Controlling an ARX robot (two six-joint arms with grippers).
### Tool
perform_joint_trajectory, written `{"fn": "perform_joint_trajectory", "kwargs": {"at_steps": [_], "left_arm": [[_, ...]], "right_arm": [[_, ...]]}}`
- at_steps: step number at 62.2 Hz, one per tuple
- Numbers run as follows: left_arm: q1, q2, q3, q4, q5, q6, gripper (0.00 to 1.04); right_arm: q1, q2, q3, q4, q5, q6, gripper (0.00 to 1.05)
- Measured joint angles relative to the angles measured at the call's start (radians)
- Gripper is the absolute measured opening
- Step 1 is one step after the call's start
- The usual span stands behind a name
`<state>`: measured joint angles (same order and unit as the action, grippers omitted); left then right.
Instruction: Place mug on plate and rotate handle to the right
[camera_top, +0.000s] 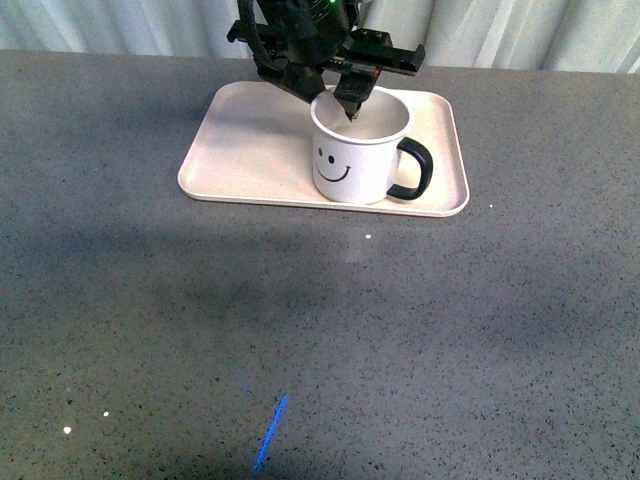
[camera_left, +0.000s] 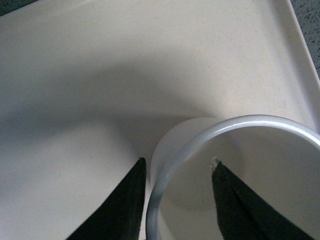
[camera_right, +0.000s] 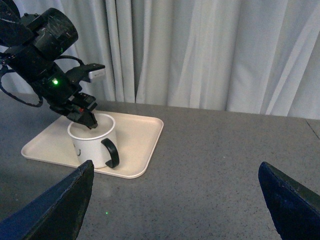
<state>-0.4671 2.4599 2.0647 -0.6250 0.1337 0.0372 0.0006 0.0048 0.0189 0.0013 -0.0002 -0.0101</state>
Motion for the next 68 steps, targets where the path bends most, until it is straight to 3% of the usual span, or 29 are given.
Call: {"fn": "perform_joint_trajectory", "kwargs": {"at_steps": [10, 18, 20, 23, 27, 32, 36, 42, 51, 68], "left_arm": [[0.010, -0.117, -0.174, 0.150, 0.063, -0.035, 0.67], [0.052, -0.365, -0.464, 0.407, 0.141, -0.124, 0.92], [0.058, -0.435, -0.560, 0.545, 0.049, -0.113, 0.90], [0.078, -0.554, -0.737, 0.832, -0.172, -0.088, 0.81], [0.130, -0.706, -0.965, 1.132, -0.328, -0.069, 0.70], [0.231, -0.893, -1.217, 1.365, -0.326, -0.060, 0.57], [0.345, -1.062, -1.434, 1.477, -0.246, -0.056, 0.45], [0.458, -1.238, -1.698, 1.538, -0.160, -0.054, 0.27], [0.467, -1.353, -1.879, 1.521, -0.132, -0.053, 0.01], [0.467, -1.557, -1.969, 1.421, -0.134, -0.047, 0.01]], "right_arm": [[0.000, 0.000, 0.000, 0.000, 0.000, 0.000, 0.95], [0.000, 0.000, 0.000, 0.000, 0.000, 0.000, 0.96], [0.000, 0.000, 0.000, 0.000, 0.001, 0.000, 0.96], [0.000, 0.000, 0.000, 0.000, -0.001, 0.000, 0.96], [0.000, 0.000, 0.000, 0.000, 0.000, 0.000, 0.96], [0.000, 0.000, 0.000, 0.000, 0.003, 0.000, 0.96], [0.000, 0.000, 0.000, 0.000, 0.003, 0.000, 0.96], [0.000, 0.000, 0.000, 0.000, 0.000, 0.000, 0.96], [0.000, 0.000, 0.000, 0.000, 0.000, 0.000, 0.96], [0.000, 0.000, 0.000, 0.000, 0.001, 0.000, 0.96]]}}
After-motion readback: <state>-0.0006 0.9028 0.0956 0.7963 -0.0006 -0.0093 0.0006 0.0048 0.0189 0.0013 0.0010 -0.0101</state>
